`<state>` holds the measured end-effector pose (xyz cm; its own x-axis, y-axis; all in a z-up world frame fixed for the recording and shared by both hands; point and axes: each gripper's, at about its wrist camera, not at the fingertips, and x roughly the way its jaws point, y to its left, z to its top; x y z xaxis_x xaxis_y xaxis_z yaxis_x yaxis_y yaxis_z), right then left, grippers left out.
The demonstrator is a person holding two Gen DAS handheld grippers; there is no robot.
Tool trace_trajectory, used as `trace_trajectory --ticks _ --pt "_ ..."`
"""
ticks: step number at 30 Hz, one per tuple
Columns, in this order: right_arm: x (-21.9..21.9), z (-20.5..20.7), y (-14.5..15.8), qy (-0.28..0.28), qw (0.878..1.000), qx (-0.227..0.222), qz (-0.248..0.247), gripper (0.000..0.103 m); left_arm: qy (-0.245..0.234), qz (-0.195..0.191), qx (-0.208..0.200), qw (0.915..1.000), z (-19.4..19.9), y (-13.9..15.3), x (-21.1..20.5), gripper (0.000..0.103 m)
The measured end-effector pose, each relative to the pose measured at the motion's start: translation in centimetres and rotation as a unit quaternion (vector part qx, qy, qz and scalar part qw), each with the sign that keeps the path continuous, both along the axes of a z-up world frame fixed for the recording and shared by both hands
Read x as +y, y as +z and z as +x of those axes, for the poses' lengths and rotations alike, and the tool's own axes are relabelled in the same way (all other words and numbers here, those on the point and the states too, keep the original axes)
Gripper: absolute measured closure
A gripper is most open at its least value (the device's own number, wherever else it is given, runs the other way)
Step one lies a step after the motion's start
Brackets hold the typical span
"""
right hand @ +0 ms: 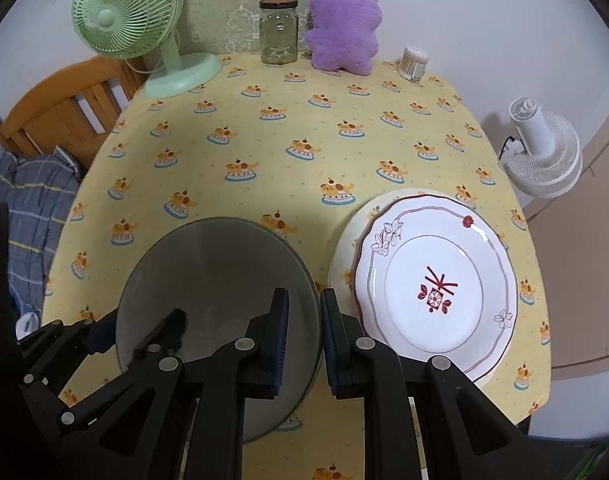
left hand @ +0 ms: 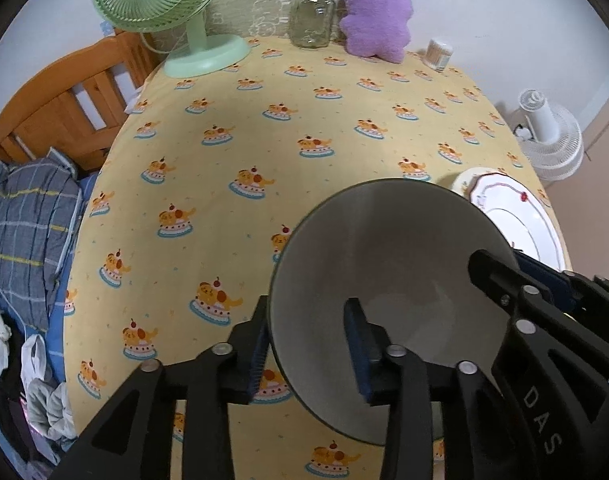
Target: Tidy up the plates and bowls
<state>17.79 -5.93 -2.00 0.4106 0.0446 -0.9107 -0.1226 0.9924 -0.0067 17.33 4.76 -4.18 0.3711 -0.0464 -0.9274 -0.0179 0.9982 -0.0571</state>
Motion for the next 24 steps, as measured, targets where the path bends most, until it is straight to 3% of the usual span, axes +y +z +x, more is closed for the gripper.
trace_trajectory --ticks 4,6,8,10,20,24 --pt "-0.9 -0.3 -0.1 -0.008 1.000 0.014 0.007 0.084 -0.015 -0.004 -0.004 0.9999 -0.3 0.4 -0.2 0.042" --pt "-1.4 -0.5 -0.1 -0.008 1.000 0.018 0.014 0.078 -0.014 -0.006 -0.005 0.9999 -0.4 0.5 0.0 0.036" --pt "-1.9 -0.6 0.1 -0.011 1.000 0.014 0.016 0.044 -0.008 -0.011 -0.004 0.9999 -0.4 0.5 0.2 0.032" --pt "-2.4 -0.8 0.5 -0.015 1.000 -0.003 0.016 0.032 -0.003 -0.014 -0.002 0.9999 -0.3 0.4 0.2 0.029" --pt "-4.1 1.5 -1.7 0.002 0.995 0.034 0.089 0.034 0.028 -0.008 0.012 0.9995 0.5 -0.4 -0.2 0.022" --pt "-3.8 2.7 -3.1 0.022 0.990 0.060 0.122 0.047 0.045 0.007 0.027 0.9986 0.8 -0.8 -0.5 0.022"
